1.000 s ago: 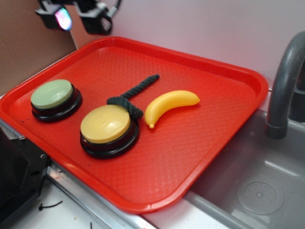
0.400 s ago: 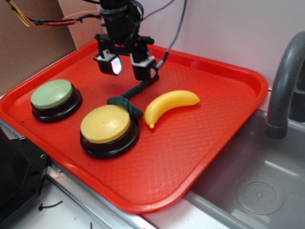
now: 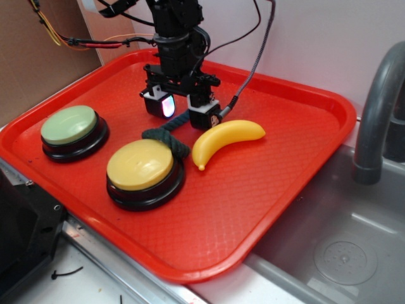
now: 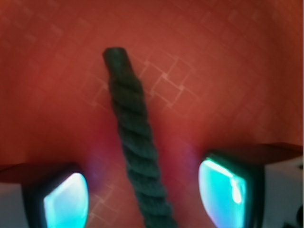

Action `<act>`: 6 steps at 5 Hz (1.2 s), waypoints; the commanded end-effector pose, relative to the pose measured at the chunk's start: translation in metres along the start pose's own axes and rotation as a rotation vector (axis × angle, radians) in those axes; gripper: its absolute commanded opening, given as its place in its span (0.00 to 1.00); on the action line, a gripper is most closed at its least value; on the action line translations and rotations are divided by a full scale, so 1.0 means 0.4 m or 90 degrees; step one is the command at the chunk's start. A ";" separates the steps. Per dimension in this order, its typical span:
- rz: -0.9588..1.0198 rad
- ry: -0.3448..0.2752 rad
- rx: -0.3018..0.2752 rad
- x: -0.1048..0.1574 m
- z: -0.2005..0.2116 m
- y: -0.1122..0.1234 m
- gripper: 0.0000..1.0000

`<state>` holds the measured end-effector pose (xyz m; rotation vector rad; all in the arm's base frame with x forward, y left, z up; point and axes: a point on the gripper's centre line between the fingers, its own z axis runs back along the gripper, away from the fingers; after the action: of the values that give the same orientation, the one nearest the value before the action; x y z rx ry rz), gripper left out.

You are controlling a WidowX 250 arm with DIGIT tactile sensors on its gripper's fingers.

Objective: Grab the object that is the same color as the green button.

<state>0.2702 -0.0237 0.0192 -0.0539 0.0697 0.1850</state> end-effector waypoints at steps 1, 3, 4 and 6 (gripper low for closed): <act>0.007 -0.028 0.004 0.006 0.009 0.000 0.00; -0.004 -0.038 -0.005 0.003 0.035 -0.005 0.00; -0.024 -0.029 0.008 -0.001 0.087 -0.006 0.00; -0.049 -0.081 0.010 0.003 0.317 0.007 0.00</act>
<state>0.2760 -0.0167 0.1270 -0.0228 0.0224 0.1166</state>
